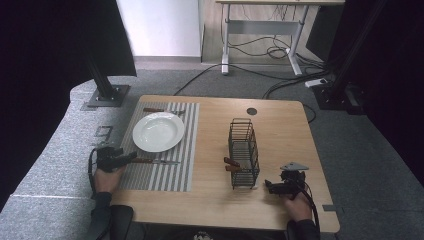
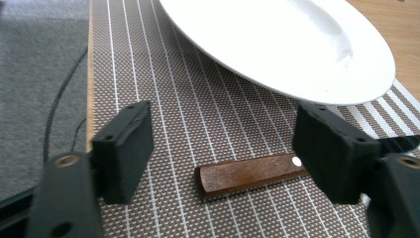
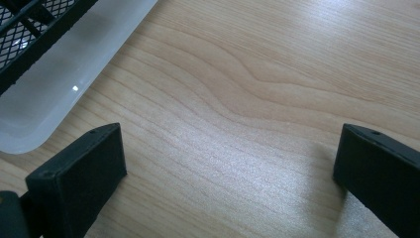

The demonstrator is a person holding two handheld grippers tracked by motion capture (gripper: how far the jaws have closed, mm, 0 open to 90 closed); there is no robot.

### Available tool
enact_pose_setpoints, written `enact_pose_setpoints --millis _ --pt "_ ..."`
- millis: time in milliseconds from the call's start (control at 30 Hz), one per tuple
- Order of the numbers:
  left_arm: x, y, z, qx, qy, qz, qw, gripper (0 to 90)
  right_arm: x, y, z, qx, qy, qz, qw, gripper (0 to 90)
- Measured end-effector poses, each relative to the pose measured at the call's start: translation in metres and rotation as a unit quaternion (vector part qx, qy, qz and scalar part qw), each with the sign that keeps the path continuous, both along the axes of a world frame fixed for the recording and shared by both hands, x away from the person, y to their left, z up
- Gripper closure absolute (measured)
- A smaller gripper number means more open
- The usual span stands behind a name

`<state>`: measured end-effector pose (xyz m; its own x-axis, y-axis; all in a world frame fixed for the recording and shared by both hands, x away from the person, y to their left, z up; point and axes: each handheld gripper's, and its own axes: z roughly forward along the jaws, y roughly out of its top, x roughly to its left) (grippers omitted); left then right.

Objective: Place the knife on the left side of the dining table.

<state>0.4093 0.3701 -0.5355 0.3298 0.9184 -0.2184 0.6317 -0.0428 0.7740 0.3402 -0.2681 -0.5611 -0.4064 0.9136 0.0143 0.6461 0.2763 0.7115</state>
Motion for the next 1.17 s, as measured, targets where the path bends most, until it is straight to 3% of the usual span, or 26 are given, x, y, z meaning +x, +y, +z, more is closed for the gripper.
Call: enact_pose_setpoints --millis 67,200,333,467,533,700,900,1167 --pt "-0.003 -0.002 0.004 0.009 -0.004 -0.001 1.0000 14.5 0.000 0.000 0.000 0.000 0.000 0.000 1.0000 0.0" --pt "-0.010 -0.005 0.011 0.015 -0.009 -0.009 0.9998 11.2 0.000 0.000 0.000 0.000 0.000 0.000 1.0000 0.0" --pt "-0.018 -0.013 0.014 0.055 -0.005 -0.029 0.9980 0.6 0.000 0.000 0.000 0.000 0.000 0.000 1.0000 0.0" --pt "-0.027 -0.019 0.009 0.070 0.000 -0.043 0.9967 0.0 0.000 0.000 0.000 0.000 0.000 0.000 1.0000 0.0" --pt "-0.030 -0.021 0.003 0.078 0.011 -0.048 0.9957 0.0 0.000 0.000 0.000 0.000 0.000 0.000 1.0000 0.0" --pt "-0.031 -0.028 -0.006 0.108 0.031 -0.058 0.9919 0.0 0.000 0.000 0.000 0.000 0.000 0.000 1.0000 0.0" --pt "-0.029 -0.034 -0.011 0.146 0.063 -0.061 0.9854 0.0 0.000 0.000 0.000 0.000 0.000 0.000 1.0000 0.0" --pt "-0.029 -0.034 -0.011 0.144 0.066 -0.059 0.9856 0.0 0.000 0.000 0.000 0.000 0.000 0.000 1.0000 0.0"
